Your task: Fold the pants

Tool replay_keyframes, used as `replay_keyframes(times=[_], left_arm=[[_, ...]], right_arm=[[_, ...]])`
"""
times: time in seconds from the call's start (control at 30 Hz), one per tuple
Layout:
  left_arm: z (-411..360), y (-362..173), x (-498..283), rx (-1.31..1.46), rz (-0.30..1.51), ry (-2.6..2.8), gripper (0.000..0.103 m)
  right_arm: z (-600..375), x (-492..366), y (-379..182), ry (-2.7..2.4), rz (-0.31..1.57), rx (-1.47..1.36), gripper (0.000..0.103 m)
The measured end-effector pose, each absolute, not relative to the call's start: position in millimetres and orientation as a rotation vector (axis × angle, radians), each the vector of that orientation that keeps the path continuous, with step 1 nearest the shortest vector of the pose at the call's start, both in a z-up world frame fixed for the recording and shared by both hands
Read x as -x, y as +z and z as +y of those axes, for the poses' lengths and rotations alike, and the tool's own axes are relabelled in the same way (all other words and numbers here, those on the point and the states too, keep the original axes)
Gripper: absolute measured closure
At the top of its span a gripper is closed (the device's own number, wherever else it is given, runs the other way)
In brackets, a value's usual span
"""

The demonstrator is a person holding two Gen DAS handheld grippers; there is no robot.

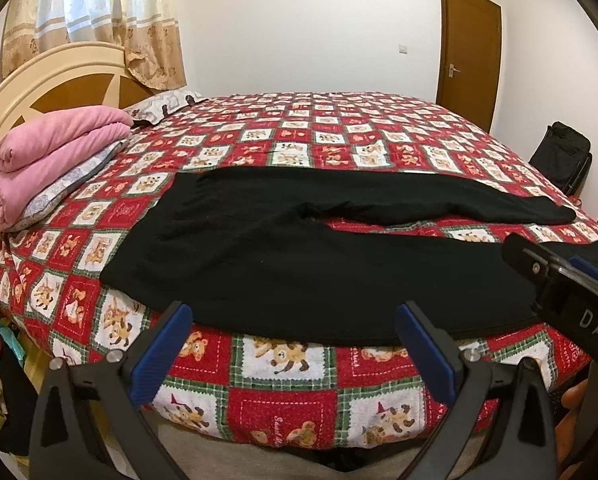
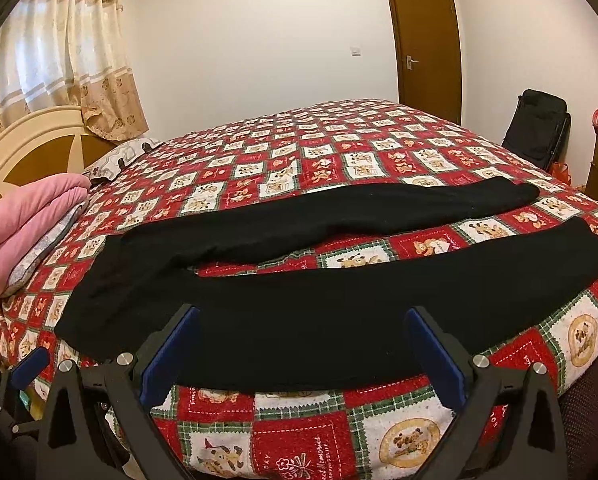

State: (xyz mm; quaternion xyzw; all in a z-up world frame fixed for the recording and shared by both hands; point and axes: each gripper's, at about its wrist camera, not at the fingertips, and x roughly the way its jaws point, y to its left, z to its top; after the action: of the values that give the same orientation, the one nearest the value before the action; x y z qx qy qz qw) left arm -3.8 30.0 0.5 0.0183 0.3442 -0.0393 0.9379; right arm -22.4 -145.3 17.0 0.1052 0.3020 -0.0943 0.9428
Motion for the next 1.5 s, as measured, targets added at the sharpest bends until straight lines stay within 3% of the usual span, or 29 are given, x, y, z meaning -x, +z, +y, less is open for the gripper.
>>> replay_keyframes(times=[1.5], left_arm=[[38,-16,-11,-0.017,0.760,-0.081,0.000]], right_arm=[[-151,13,3,-0.196,0.657,-0.237,0.001]])
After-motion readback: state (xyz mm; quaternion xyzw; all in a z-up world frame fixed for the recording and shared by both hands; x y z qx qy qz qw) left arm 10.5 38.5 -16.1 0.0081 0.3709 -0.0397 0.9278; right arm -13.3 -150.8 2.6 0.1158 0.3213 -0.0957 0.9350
